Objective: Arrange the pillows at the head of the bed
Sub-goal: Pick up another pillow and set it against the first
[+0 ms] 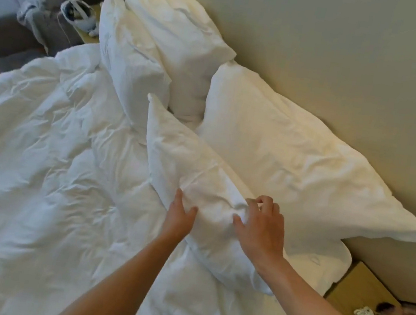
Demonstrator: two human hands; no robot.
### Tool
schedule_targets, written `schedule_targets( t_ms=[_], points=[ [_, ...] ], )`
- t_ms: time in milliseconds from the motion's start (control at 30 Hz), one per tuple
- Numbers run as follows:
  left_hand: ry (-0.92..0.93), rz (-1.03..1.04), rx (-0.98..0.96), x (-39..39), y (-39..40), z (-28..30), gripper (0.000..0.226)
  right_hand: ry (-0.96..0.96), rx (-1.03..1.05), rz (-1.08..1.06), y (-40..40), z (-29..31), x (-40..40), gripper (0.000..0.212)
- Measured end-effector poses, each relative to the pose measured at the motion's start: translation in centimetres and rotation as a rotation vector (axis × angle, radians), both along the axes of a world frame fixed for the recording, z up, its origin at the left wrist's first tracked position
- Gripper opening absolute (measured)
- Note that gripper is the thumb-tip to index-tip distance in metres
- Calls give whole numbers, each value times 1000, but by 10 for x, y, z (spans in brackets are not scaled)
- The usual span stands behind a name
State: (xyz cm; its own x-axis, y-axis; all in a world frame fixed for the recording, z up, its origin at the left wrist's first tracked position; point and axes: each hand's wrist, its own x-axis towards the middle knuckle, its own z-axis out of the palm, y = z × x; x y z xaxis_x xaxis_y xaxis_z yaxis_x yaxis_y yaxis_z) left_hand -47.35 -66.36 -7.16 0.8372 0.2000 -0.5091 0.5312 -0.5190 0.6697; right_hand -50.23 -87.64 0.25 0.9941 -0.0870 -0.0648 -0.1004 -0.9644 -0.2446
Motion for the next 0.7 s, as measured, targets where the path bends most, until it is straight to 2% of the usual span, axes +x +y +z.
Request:
schedule_targets(
  t_ms=[133, 200, 267, 300, 367, 433, 467, 533, 633, 700],
  points=[
    [-24, -9, -120, -32, 16, -18, 68, 190, 68, 115, 28, -23, 11, 103],
    [-5, -34, -151, -42, 29, -22, 64, 252, 47, 114, 49, -38, 19, 118],
    [20, -23, -191, -50, 38, -30, 61, 300, 47, 59, 67, -52, 31, 119],
    [33, -5, -204, -54, 41, -34, 60, 296, 31, 35, 72, -60, 38, 112],
    [70, 53, -235, -61, 44, -44, 59, 226, -38, 47, 76, -75, 48, 80],
    [95, 103, -270, -69, 43, -51, 59, 157, -115, 148, 75, -89, 54, 44],
    [99, 116, -278, -74, 43, -54, 59, 138, -130, 203, 75, -94, 54, 35],
    [92, 140, -291, -83, 42, -56, 60, 104, -53, 269, 75, -99, 54, 30],
    [68, 166, -307, -95, 43, -52, 67, 91, 255, 337, 79, -92, 49, 24],
    [45, 165, -299, -100, 45, -44, 73, 72, 384, 394, 84, -80, 44, 20]
  ],
)
